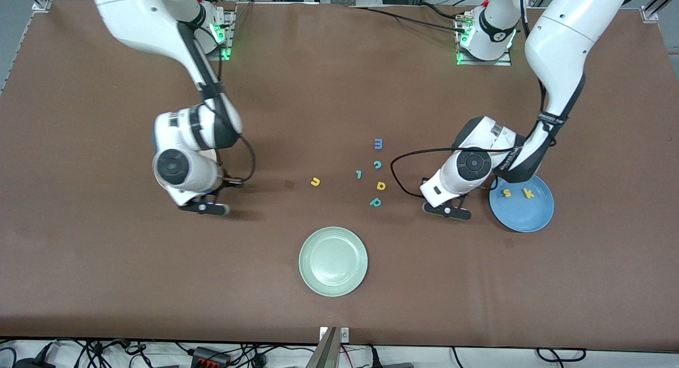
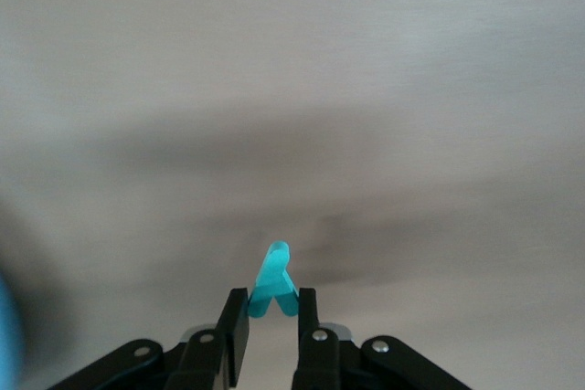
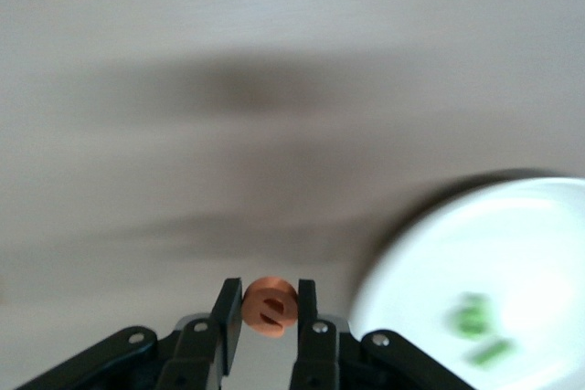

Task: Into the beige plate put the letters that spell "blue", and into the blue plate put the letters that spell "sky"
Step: 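Drop the orange e on the beige plate while the left gripper drops y on blue, then reach the right gripper to the yellow c and grasp it while the left withdraws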

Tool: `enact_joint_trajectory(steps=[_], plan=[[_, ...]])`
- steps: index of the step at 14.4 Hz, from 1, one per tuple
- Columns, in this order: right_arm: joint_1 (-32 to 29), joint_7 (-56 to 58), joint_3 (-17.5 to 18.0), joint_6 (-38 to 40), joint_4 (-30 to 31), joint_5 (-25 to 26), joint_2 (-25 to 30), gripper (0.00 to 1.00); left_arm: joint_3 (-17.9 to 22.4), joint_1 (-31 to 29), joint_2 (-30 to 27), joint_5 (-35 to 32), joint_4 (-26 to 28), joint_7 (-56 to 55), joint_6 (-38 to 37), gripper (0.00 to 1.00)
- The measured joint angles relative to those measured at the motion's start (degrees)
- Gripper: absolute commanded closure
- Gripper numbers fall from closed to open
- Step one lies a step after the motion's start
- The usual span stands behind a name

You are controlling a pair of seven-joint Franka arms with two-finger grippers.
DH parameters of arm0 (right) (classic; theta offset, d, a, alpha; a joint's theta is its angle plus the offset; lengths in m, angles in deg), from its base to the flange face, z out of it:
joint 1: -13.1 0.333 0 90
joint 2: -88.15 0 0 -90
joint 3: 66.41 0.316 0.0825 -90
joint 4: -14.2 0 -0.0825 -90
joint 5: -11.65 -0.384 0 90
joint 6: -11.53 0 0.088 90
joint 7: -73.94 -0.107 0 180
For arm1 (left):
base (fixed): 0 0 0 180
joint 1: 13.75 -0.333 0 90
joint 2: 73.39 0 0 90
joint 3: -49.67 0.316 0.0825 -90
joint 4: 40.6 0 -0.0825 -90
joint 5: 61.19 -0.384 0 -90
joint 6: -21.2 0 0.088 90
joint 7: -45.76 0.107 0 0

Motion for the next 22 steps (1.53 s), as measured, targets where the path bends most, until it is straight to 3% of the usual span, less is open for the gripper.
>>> enact_joint_trajectory(steps=[3,7,8,9,10,11,12,15,18,22], plan=[[-3.2,5.5,-1.7,4.3,3.2,0.0,2.8,0.89,0.2,-3.1,-0.5,-2.2,-3.7,4.9,-6.0,0.93],[-3.2,6.0,-1.7,0.3,12.9,0.0,4.4,0.85,0.5,-9.3,-0.6,-2.3,-6.5,12.8,-9.3,0.91],[-2.9,6.1,-1.6,-1.4,14.5,0.0,4.4,0.75,0.6,-11.2,-0.6,-2.3,-6.6,15.2,-9.4,0.89],[-2.7,6.5,-1.5,-2.6,15.7,0.0,4.4,0.21,0.7,-13.0,-0.5,-2.3,-6.6,17.2,-9.5,0.82],[-2.7,7.0,-1.5,-3.2,16.5,0.0,4.4,0.00,0.7,-14.6,-0.4,-2.3,-6.5,18.4,-9.5,0.63],[-2.7,7.2,-1.5,-3.4,16.7,0.0,4.5,0.00,0.7,-15.9,-0.2,-2.3,-6.5,19.1,-9.5,0.22],[-2.8,7.2,-1.6,-3.5,16.6,0.0,4.8,0.00,0.7,-16.7,0.1,-2.3,-6.4,19.3,-9.5,0.00],[-2.4,6.6,-1.4,0.3,12.2,-0.1,6.8,0.00,0.3,-17.0,0.3,-2.3,-6.5,19.3,-10.0,0.00],[1.6,5.1,-0.7,2.3,5.0,-0.6,7.1,0.00,-0.9,-16.4,-0.4,-2.3,-8.6,19.1,-15.2,0.00],[11.4,-1.5,-0.2,1.6,-4.0,-2.6,-0.3,0.00,-3.5,-16.0,-1.5,-2.3,-16.0,19.1,-23.2,0.00]])
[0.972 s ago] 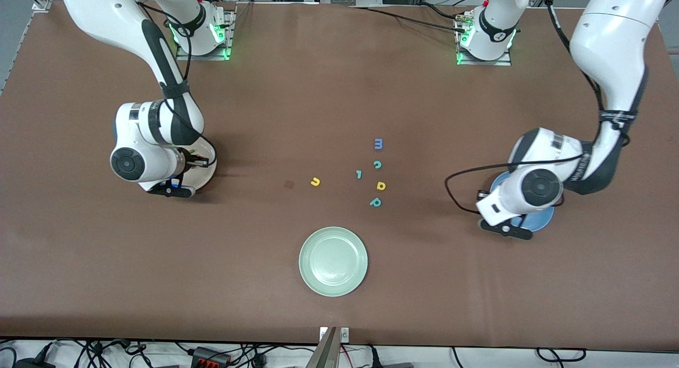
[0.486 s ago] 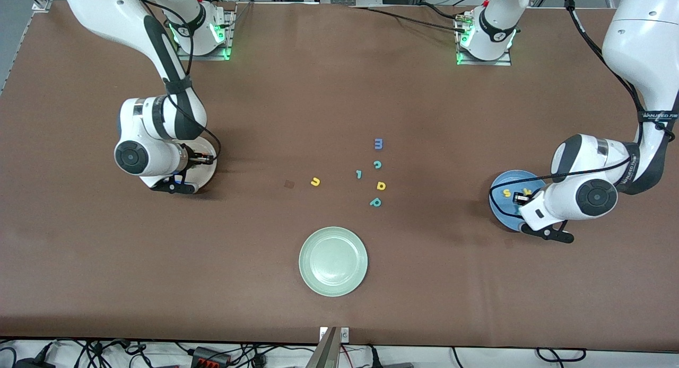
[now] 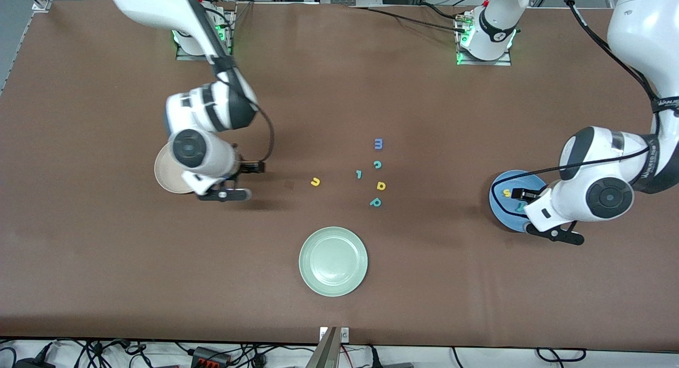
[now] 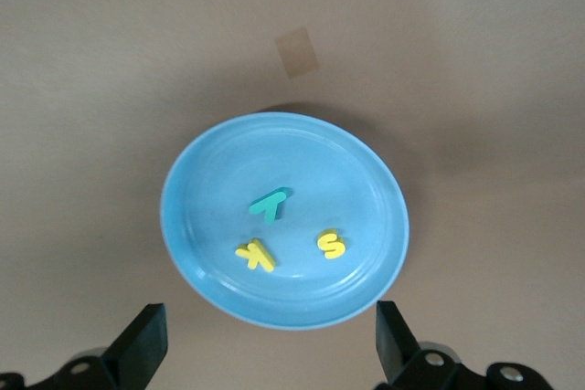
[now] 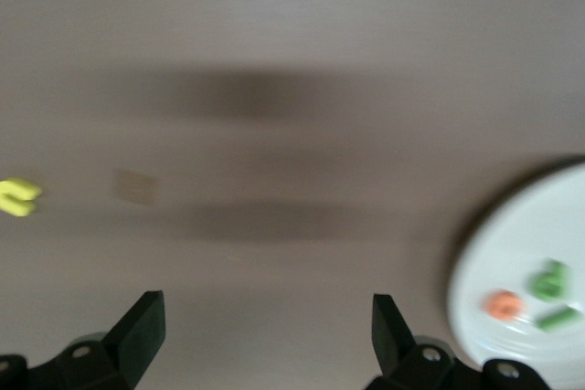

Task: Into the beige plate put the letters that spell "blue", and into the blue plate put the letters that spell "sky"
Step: 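Reach the right gripper to the yellow c and grasp it while the left withdraws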

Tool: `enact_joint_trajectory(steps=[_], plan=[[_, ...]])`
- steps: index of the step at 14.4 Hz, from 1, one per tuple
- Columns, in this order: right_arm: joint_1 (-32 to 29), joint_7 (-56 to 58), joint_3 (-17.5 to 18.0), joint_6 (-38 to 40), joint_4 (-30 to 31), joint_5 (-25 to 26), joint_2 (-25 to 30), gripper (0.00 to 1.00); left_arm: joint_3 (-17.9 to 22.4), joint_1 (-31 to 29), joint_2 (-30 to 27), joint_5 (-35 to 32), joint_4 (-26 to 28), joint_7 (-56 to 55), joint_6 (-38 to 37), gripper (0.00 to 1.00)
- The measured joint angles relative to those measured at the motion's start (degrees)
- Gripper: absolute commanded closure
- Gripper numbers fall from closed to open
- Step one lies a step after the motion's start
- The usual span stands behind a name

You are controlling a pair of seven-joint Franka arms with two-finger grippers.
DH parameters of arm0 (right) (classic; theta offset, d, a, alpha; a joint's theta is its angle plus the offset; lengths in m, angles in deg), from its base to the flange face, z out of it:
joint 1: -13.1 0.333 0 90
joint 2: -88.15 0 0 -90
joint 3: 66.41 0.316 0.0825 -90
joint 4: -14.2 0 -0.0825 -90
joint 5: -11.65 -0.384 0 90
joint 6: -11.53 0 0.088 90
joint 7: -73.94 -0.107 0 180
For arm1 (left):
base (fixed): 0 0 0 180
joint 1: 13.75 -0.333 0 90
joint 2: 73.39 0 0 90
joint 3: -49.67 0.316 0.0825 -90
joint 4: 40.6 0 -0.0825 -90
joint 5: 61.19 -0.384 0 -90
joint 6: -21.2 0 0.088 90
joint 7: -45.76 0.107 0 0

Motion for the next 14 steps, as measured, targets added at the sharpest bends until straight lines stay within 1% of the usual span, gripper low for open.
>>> enact_joint_trajectory(steps=[2,4,7,9,11,12,14], plan=[[4.1,-5.2,0.0,-3.0,-2.9,-1.1,-4.4,0.00,-1.7,0.0,-0.3,0.0,-4.1,0.0,-2.7,0.00],[6.5,-13.0,0.0,-6.5,-4.1,-2.3,-7.1,0.00,-3.3,0.1,-0.4,0.0,-8.3,0.0,-5.8,0.00],[8.1,-28.1,0.0,-12.2,-4.4,-6.3,-9.2,0.00,-5.6,0.2,-0.9,0.0,-14.4,0.0,-12.7,0.00],[10.1,-35.9,0.0,-14.6,-4.5,-6.7,-10.1,0.00,-6.1,0.2,-1.5,0.2,-17.2,0.0,-14.8,0.00],[12.0,-40.1,0.0,-17.1,-4.5,-6.9,-11.1,0.00,-6.1,0.1,-2.9,1.9,-18.6,0.0,-15.8,0.00],[12.5,-41.4,0.0,-18.2,-4.5,-6.9,-11.6,0.05,-6.0,0.1,-3.8,3.2,-18.9,0.0,-16.7,0.00],[12.7,-42.1,-0.1,-20.1,-4.5,-6.9,-12.4,0.21,-4.7,0.1,-6.5,5.9,-19.1,0.0,-18.1,0.00]])
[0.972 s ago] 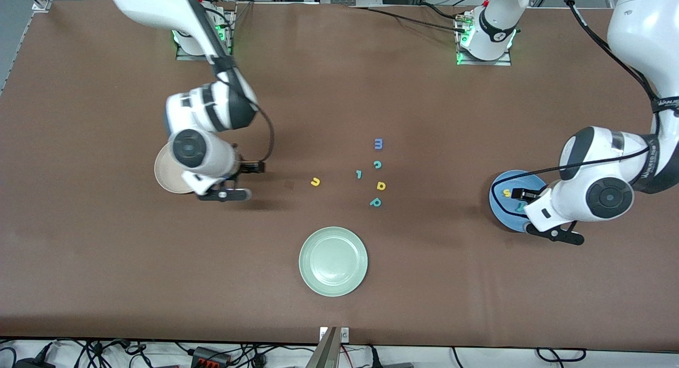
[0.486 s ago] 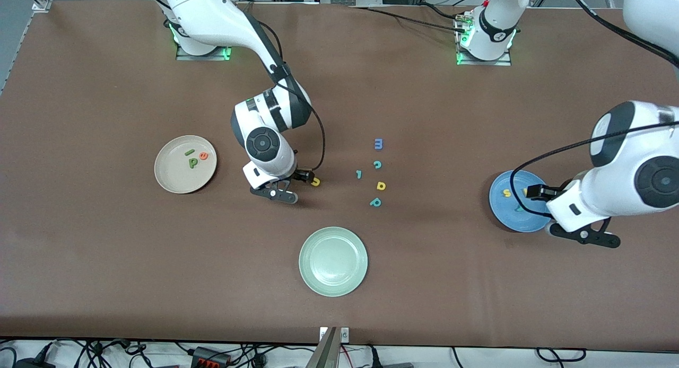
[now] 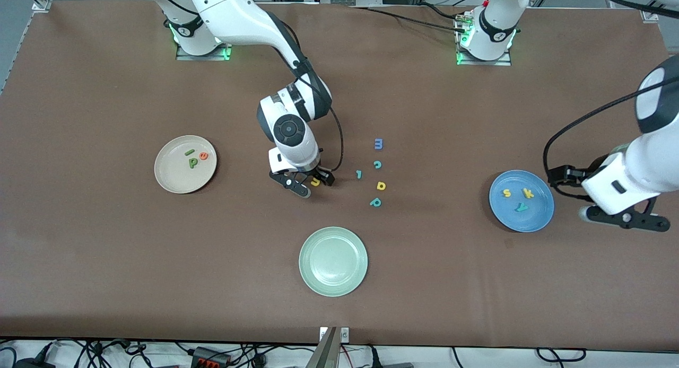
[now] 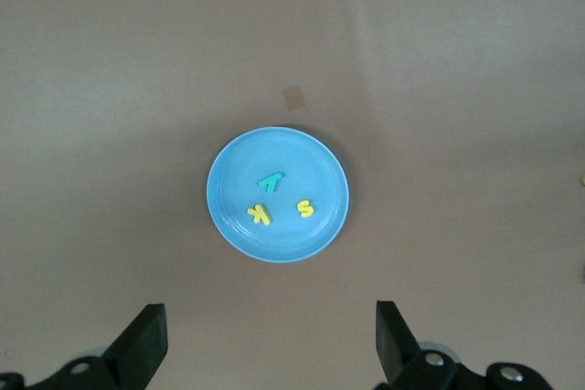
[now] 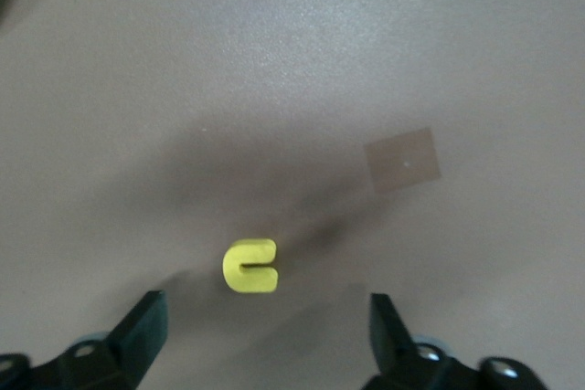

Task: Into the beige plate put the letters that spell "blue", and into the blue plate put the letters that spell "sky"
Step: 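Reach the right gripper to the yellow c and grasp it while the left withdraws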

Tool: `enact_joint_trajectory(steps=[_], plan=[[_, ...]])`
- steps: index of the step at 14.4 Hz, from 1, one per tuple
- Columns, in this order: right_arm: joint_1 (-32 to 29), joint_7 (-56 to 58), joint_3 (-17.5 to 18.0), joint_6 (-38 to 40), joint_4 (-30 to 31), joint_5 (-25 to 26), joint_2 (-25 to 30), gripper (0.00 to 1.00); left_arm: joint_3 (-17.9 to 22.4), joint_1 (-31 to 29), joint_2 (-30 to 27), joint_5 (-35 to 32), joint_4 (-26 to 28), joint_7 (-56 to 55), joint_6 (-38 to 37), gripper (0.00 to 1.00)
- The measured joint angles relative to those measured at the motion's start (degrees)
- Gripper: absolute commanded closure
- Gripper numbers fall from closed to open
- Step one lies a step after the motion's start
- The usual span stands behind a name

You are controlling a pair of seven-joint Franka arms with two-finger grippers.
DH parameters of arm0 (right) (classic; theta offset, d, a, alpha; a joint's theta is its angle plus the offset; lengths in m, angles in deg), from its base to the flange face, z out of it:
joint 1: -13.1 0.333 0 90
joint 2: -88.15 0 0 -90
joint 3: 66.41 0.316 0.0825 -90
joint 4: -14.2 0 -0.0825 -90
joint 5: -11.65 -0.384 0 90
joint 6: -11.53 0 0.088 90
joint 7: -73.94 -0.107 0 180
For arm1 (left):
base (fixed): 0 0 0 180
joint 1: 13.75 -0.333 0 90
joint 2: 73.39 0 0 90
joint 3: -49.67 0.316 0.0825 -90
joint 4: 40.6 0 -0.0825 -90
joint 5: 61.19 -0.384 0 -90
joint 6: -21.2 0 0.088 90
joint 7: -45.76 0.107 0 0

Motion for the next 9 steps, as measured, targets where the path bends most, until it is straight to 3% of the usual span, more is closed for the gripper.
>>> enact_joint_trajectory(steps=[1,2,5,9], plan=[[0.0,0.0,-0.1,-0.5,0.0,0.0,-0.3,0.23,1.8,0.4,-1.7,2.3,0.1,0.0,-0.5,0.00],[-0.1,0.0,-0.2,-0.7,0.0,0.0,-0.6,0.31,5.0,1.7,-3.8,5.5,0.7,0.0,-1.1,0.00],[-0.1,0.0,-0.5,-0.9,-0.3,0.0,-0.7,0.41,19.6,10.6,-11.7,13.0,5.3,0.1,-1.8,0.00],[-0.1,0.0,-0.5,-0.9,-0.7,0.0,-1.3,0.49,32.5,19.2,-22.5,19.1,17.6,0.1,-0.5,0.00]])
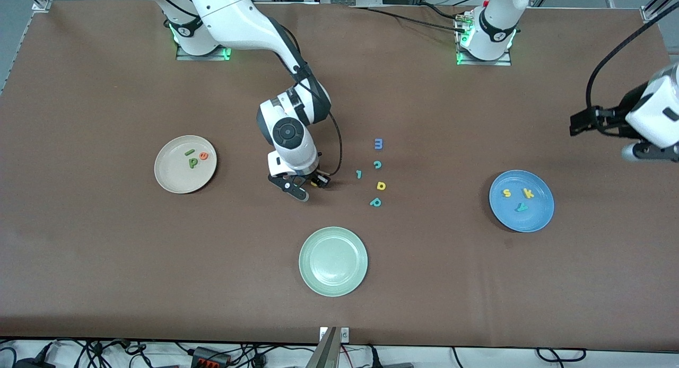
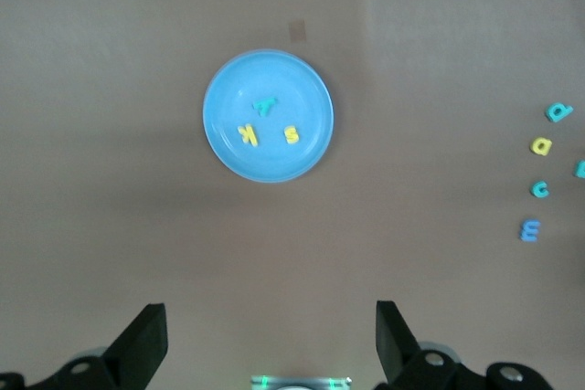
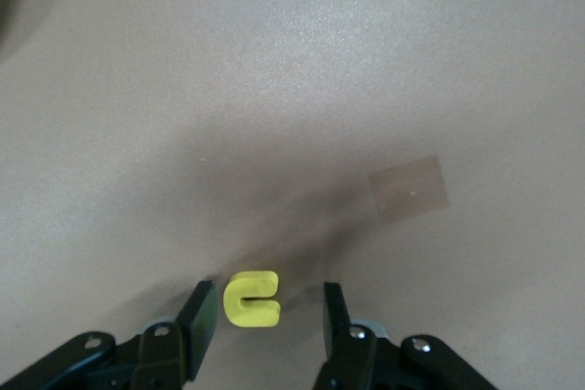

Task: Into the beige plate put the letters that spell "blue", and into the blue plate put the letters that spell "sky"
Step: 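Reach the right gripper to the yellow c and grasp it while the left withdraws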

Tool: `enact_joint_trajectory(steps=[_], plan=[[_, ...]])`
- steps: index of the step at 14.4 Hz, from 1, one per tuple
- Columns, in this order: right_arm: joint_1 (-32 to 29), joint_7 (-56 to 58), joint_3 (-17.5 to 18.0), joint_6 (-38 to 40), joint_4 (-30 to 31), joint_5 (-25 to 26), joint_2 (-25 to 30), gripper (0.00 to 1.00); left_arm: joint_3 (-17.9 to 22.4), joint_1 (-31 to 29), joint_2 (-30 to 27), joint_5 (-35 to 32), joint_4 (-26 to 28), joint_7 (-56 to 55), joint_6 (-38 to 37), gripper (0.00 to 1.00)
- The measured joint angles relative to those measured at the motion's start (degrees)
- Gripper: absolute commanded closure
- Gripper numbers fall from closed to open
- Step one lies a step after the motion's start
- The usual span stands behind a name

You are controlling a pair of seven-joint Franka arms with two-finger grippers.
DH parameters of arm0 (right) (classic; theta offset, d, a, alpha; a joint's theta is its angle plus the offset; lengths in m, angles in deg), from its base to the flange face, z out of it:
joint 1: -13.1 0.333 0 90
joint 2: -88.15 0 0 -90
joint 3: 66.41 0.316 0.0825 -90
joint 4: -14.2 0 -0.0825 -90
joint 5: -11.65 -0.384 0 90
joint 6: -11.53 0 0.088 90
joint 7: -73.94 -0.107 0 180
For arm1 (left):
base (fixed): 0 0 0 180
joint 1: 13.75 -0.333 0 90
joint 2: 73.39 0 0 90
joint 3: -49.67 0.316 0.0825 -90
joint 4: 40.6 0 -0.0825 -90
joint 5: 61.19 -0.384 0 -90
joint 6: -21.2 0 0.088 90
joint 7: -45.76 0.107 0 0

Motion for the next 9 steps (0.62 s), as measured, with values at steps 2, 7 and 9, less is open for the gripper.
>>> enact_joint_trajectory(steps=[2,7,9], plan=[[0.0,0.0,0.0,0.0,-0.7,0.0,-0.7,0.51,1.9,1.4,-3.4,0.9,5.1,0.0,2.2,0.00],[-0.1,0.0,-0.1,-0.1,-3.3,0.0,-1.9,0.89,2.2,2.9,-4.7,1.0,8.4,-0.1,9.0,0.00],[-0.1,0.4,-0.1,-0.1,-3.4,0.0,-2.0,0.96,2.2,3.1,-4.8,0.9,8.4,0.0,9.6,0.00]])
